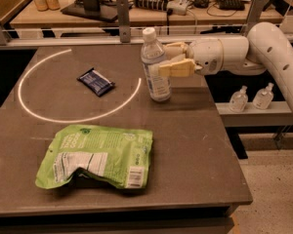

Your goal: Place blue plastic bottle upright

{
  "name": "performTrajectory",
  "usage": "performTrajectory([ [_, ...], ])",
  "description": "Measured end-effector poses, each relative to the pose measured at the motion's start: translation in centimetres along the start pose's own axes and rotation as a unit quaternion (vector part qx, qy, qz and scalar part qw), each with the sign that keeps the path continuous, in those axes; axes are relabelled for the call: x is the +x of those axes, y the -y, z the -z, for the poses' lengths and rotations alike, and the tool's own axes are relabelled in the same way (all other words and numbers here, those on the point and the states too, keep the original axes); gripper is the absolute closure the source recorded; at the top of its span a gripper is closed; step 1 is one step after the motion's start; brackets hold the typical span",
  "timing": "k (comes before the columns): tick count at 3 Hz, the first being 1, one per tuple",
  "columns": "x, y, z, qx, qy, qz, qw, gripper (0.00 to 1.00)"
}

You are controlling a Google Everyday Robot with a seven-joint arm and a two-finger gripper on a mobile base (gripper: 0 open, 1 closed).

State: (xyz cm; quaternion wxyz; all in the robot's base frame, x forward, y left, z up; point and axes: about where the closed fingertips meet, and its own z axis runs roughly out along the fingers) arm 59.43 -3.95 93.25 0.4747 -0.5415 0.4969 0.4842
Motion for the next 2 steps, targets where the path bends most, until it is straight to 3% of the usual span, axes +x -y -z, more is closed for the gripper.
performTrajectory([
  [1, 0.7, -0.1, 0.4, 0.001, 0.014, -0.010, 0.9999, 0.04],
  [2, 1.0, -0.2, 1.6, 0.008, 0.020, -0.012, 0.9997, 0.00],
])
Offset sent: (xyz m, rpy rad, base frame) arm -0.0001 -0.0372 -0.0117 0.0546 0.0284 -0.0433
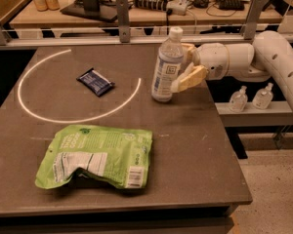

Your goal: Place blue plastic bottle upright

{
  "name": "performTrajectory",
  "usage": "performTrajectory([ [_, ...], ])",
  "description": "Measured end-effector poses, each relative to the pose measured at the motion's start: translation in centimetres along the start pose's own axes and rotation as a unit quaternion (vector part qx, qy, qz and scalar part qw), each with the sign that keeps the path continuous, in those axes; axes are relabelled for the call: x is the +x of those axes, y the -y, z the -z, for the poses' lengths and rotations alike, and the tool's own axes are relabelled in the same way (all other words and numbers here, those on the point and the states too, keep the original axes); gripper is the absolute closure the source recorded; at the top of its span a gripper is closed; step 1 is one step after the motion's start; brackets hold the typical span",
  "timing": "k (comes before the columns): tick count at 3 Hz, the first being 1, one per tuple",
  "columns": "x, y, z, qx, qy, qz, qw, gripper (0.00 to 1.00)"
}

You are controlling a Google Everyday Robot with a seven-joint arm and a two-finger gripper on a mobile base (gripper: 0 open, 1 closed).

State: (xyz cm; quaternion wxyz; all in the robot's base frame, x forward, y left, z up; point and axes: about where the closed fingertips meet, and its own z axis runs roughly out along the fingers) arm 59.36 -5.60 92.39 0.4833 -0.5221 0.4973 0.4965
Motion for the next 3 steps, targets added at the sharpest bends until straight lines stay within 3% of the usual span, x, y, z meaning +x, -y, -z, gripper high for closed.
performTrajectory([
  [1, -0.3, 0.2, 2.8, 0.028, -0.012, 0.005, 0.9995, 0.00],
  [2, -0.9, 0.2, 6.8, 0.072, -0.036, 0.014, 0.9967, 0.00],
  [3, -0.9, 0.2, 7.0, 0.074, -0.036, 0.014, 0.9965, 0.00],
])
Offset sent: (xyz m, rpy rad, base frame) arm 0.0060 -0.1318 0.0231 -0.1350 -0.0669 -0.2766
